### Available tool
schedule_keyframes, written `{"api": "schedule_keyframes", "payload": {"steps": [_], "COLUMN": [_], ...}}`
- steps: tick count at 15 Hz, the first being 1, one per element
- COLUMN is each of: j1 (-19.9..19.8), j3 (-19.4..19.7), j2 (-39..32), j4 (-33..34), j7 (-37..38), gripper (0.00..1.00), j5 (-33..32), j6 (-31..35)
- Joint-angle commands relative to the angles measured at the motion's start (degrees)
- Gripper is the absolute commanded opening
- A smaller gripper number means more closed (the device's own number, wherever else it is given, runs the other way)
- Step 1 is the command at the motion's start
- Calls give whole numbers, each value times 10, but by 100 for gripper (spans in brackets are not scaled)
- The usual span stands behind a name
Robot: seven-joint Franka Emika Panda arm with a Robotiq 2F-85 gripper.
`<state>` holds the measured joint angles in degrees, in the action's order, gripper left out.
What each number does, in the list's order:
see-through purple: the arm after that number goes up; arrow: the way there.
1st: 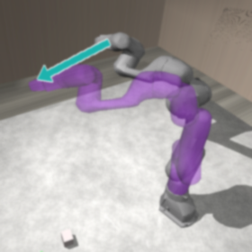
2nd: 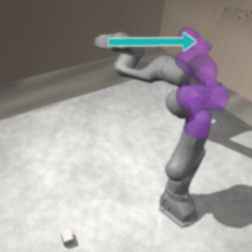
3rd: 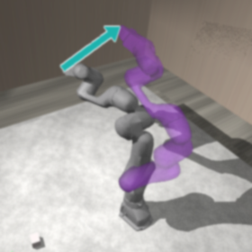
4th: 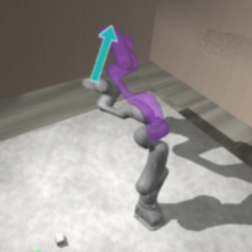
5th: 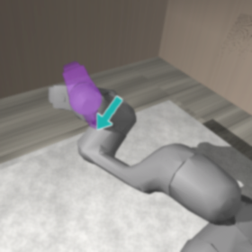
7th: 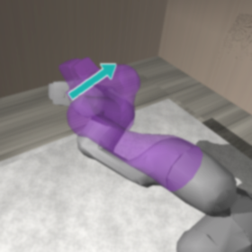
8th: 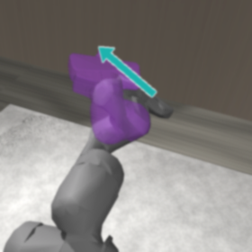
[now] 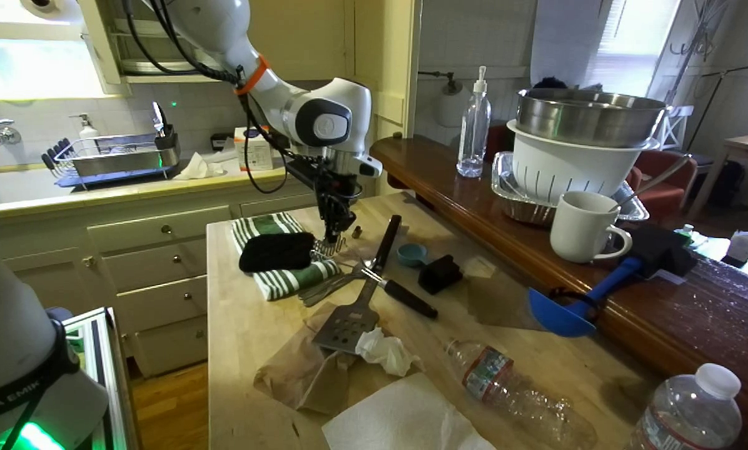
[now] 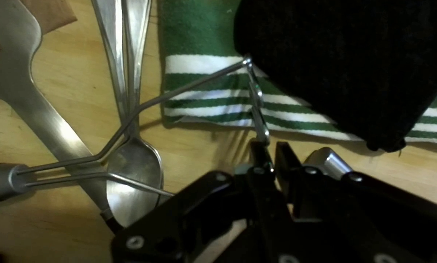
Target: Move the potato masher to the left.
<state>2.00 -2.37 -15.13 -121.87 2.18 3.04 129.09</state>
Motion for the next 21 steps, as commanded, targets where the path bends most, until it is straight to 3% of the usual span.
{"api": "schedule_keyframes", "payload": {"steps": [1,13,14,21], "j1": [0,2,8,20], "j3": [1,-6,-5,-25], "j2": [-6,81,93,194], "j4": [10,-18,-24,-77], "j7": [9,-7,4,-155], "gripper": [0,1,1,1], "j5": [7,12,-15,-61], "j6": [-10,-61,-74,-177]}}
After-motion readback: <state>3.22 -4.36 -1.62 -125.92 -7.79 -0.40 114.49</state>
